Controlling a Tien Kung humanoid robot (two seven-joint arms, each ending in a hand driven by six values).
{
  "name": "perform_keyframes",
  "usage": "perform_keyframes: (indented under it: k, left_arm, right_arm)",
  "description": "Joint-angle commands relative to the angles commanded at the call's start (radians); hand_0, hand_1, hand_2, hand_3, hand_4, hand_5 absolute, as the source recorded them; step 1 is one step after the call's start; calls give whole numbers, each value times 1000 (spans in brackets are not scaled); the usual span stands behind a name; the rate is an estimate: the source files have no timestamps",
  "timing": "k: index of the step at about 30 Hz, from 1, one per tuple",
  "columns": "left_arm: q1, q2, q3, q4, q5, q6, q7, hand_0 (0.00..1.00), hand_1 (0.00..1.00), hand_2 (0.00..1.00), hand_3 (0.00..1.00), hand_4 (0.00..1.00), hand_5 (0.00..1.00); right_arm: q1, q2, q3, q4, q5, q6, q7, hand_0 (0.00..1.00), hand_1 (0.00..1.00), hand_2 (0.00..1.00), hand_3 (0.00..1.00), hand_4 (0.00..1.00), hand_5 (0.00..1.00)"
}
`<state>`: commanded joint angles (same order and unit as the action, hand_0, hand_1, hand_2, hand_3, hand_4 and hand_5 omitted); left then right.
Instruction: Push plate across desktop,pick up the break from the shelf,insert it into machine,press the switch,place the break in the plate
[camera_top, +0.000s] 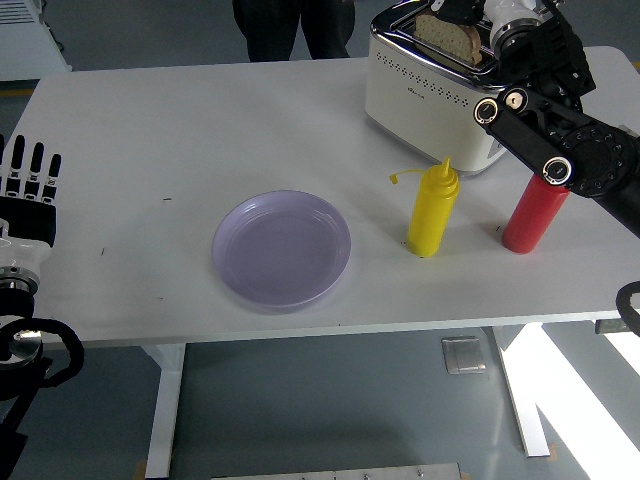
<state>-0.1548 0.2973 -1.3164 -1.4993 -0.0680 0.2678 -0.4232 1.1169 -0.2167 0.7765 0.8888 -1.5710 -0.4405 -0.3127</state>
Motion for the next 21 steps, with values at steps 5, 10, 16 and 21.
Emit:
perform_keyframes:
  k: [5, 10, 16, 21]
  left_arm:
    - [5, -2, -6, -4, 1, 0, 0, 798, 745, 719, 702, 676, 989]
    - [13, -3, -19, -9, 3, 0, -1, 798, 745, 718, 701, 669, 984]
    - [20, -6, -28, -12, 8, 1, -1, 797, 745, 719, 701, 667, 982]
    - [25, -8, -32, -14, 10, 1, -2, 798, 745, 719, 701, 667, 983]
  right_arm:
    - [-60, -87, 106, 114, -127, 40, -4, 676, 713, 744, 721, 644, 189]
    - [-148, -188, 205, 235, -243, 98, -7, 483, 521, 662, 627, 599, 181]
    - [-278, -322, 326, 390, -343, 200, -11, 394, 441, 651, 589, 395, 49]
    - [-378, -412, 381, 482, -354, 292, -12, 369, 410, 647, 573, 191, 2]
